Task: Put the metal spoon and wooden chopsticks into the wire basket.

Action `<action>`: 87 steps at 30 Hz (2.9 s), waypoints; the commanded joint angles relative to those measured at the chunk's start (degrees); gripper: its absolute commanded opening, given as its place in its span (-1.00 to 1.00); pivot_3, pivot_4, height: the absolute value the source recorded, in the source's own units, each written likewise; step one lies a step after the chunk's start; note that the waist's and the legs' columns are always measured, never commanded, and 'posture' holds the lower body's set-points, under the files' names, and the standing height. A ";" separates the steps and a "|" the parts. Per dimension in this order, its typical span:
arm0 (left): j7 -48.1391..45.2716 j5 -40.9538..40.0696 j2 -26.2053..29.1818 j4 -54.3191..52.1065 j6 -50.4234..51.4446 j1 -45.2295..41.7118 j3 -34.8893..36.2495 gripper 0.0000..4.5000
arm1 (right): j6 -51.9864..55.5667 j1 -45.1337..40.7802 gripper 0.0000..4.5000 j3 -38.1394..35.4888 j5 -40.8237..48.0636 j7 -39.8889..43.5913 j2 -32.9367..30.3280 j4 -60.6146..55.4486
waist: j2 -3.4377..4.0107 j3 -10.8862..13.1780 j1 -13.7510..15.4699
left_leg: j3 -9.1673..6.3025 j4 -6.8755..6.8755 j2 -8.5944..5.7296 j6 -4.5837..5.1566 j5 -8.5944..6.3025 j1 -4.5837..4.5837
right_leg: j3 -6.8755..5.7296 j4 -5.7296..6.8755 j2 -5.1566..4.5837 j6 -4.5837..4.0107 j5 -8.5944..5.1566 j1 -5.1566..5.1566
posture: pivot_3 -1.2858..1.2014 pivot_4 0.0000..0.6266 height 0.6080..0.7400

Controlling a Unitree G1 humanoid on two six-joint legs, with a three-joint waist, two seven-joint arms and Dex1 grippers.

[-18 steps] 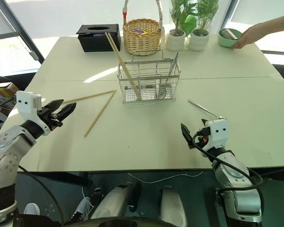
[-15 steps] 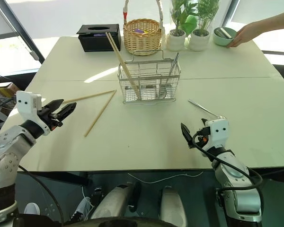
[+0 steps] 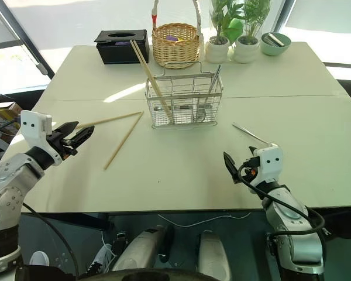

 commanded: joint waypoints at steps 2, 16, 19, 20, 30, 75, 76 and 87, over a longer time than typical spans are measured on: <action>-0.66 -0.36 1.06 -0.58 -0.51 -1.17 0.78 0.27 | -0.53 -0.77 1.00 -0.99 0.09 0.12 -0.70 -0.73 | 0.00 0.00 0.00 | 0.00 0.00 0.00 0.00 0.00 0.00 | 0.00 0.00 0.00 0.00 0.00 0.00 | 0.03 -0.52 0.78; -8.17 -9.38 7.28 -8.27 7.01 -5.40 -2.19 0.27 | 3.89 -8.06 1.00 -4.56 3.97 8.43 -12.09 1.78 | 0.01 0.01 -0.02 | 0.01 0.00 0.00 0.00 0.00 0.00 | 0.00 -0.01 -0.01 -0.02 -0.01 0.02 | 0.03 -0.52 0.78; -12.10 -13.41 9.53 -8.75 9.98 -9.63 -4.79 0.27 | 5.56 -14.70 1.00 -5.71 5.69 14.07 -19.03 7.44 | -0.01 0.02 -0.04 | 0.05 0.02 0.00 0.00 0.00 0.00 | 0.00 -0.06 -0.03 -0.03 -0.01 0.08 | 0.03 -0.52 0.78; -13.66 -14.49 10.00 -8.29 10.66 -11.27 -6.01 0.27 | 7.63 -18.10 1.00 -5.79 6.89 15.69 -20.99 10.77 | -0.01 0.02 -0.06 | 0.06 0.03 0.00 0.00 0.00 0.00 | 0.00 -0.06 -0.04 -0.03 -0.01 0.08 | 0.03 -0.52 0.78; -23.63 -11.33 8.39 0.26 7.63 -23.85 -18.81 0.27 | 3.63 -40.00 1.00 9.57 -0.70 41.27 -32.77 45.73 | -0.05 0.06 -0.57 | 0.14 0.02 0.03 0.24 0.02 -0.04 | -0.02 -0.15 -0.06 0.08 0.07 0.32 | 0.03 -0.52 0.78; -32.46 -4.55 8.79 5.38 3.49 -31.48 -21.23 0.29 | -3.76 -45.90 -0.97 5.71 -8.77 41.82 -31.17 63.29 | 0.00 0.13 -1.43 | 0.08 0.86 0.00 0.18 -0.09 -0.42 | -0.03 0.06 0.01 0.28 0.22 0.15 | 0.03 -0.52 0.78; -32.18 -4.61 8.68 5.64 3.52 -31.66 -20.86 0.29 | -1.95 -46.51 -0.97 3.48 -7.07 41.00 -31.69 61.57 | 0.06 0.17 -1.48 | 0.09 0.89 0.00 0.18 -0.09 -0.48 | -0.02 0.06 0.01 0.30 0.25 0.15 | 0.03 -0.52 0.78; -30.57 -3.63 7.48 9.45 1.87 -34.60 -19.73 0.29 | 11.91 -68.02 -0.97 -10.08 7.53 20.62 -20.47 49.31 | 0.32 0.31 -3.17 | 0.08 0.79 0.04 0.15 -0.06 -0.63 | -0.02 0.18 0.05 0.32 0.33 -0.10 | 0.03 -0.52 0.78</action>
